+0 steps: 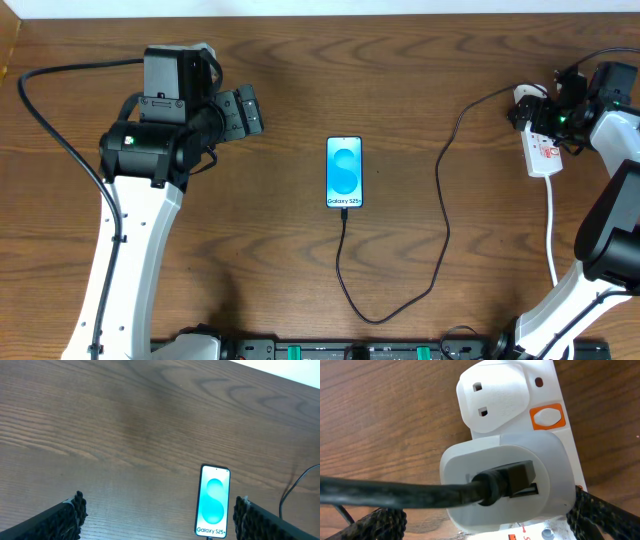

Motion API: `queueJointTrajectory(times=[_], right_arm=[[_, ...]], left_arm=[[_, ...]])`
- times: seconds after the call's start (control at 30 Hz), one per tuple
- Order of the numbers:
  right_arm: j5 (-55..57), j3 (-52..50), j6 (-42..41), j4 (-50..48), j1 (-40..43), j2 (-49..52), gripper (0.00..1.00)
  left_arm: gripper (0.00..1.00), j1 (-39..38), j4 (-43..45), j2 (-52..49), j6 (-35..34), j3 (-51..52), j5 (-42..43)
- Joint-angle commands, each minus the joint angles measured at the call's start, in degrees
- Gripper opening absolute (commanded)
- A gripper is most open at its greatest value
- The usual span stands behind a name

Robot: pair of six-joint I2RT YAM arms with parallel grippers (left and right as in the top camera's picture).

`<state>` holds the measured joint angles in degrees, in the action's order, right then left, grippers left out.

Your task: Plug charger to phone and switch on socket

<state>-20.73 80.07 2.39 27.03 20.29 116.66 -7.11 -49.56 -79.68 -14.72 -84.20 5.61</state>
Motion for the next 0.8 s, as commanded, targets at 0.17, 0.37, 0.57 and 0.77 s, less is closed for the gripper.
queueJointTrajectory(times=[0.17,0.37,0.57,0.77], right_arm=[[-4.72,-2.23,-0.22,0.83,-1.51,0.81,0.99],[-6.49,-3.39,-0.63,-0.02,-1.51,0.81,0.99],[-8.59,-3.39,-1.22,-0.46,-1.51,0.81,0.99],[-9.11,-3.5,-1.53,-0.39,-1.55,0.81,0.99]], left_arm=[[0.95,0.42,-0.15,-0.07,0.74,-0.02,-0.72],[0.95,0.42,-0.15,-0.07,0.74,-0.02,-0.72],[0.95,0.42,-0.15,-0.07,0.74,-0.02,-0.72],[0.95,0.42,-0.15,-0.07,0.74,-0.02,-0.72]])
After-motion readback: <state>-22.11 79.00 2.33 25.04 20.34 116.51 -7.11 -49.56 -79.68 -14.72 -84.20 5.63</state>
